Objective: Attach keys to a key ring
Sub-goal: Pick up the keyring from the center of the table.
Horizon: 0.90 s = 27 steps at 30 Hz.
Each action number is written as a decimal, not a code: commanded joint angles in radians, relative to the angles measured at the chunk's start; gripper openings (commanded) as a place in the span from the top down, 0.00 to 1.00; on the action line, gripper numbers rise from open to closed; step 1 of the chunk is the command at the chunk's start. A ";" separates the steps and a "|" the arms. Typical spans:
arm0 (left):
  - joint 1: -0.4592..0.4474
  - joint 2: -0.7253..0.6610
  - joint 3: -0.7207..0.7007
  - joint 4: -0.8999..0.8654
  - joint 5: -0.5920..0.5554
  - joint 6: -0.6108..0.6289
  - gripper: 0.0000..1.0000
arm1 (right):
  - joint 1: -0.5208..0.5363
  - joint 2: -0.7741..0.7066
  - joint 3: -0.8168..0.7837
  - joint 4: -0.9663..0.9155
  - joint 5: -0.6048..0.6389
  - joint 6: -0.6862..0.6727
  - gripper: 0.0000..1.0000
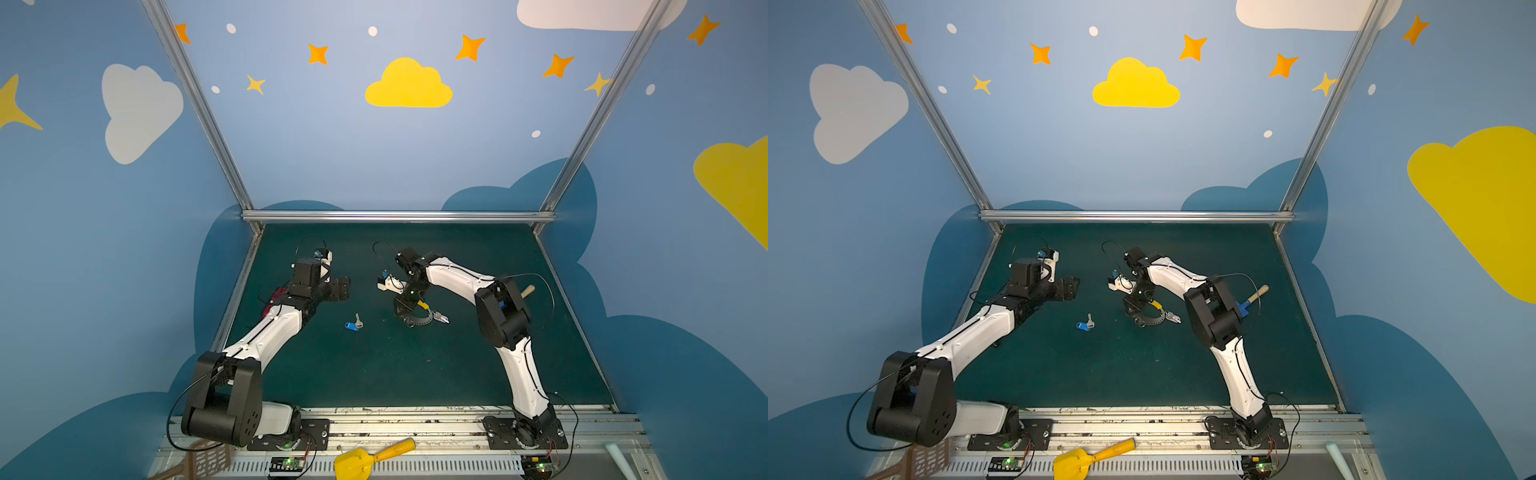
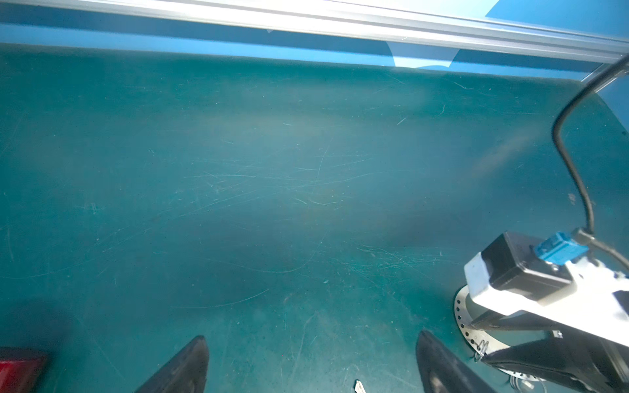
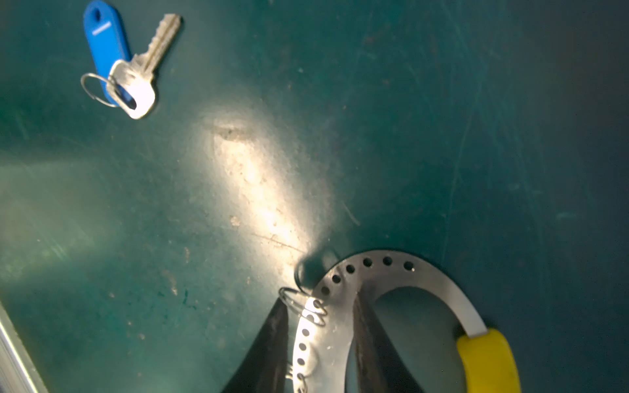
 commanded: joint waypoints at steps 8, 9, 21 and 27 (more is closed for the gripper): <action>-0.006 0.009 0.018 -0.014 -0.004 0.016 0.05 | 0.015 -0.008 -0.016 0.005 0.007 -0.015 0.90; -0.005 0.009 0.020 -0.014 -0.004 0.016 0.05 | 0.017 -0.016 -0.024 0.005 0.012 -0.018 0.92; -0.012 -0.057 -0.088 0.159 0.127 0.026 0.11 | 0.015 -0.213 -0.170 0.097 0.010 -0.057 1.00; -0.050 -0.125 -0.152 0.210 0.255 0.106 0.23 | 0.006 -0.358 -0.304 0.253 -0.046 -0.063 1.00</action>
